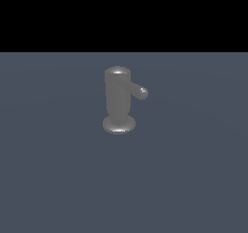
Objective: Turn on the faucet by rotating a designated handle.
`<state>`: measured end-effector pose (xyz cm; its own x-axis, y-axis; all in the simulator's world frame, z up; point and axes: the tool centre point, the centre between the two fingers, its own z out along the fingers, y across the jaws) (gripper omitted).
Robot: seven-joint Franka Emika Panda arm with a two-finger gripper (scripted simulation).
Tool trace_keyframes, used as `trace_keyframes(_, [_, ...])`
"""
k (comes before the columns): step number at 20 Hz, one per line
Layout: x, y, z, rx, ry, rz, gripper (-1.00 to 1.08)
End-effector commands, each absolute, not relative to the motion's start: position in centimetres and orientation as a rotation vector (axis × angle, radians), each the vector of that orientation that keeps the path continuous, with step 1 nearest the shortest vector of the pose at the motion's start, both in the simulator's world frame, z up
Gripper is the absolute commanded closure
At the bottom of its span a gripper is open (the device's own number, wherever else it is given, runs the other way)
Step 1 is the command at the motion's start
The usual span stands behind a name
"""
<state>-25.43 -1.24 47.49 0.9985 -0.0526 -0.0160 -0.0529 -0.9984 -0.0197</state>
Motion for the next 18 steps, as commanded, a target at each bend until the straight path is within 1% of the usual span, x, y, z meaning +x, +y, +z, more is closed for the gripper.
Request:
trace_keyframes(1, [-25.4, -1.2, 47.5, -3.120, 0.082, 0.024, 1.08])
trace_keyframes(9, [-25.0, -1.1, 46.0, -3.122, 0.053, 0.023, 1.08])
trace_keyframes(18, [-23.7, -0.7, 40.9, -3.126, -0.045, 0.018, 1.08])
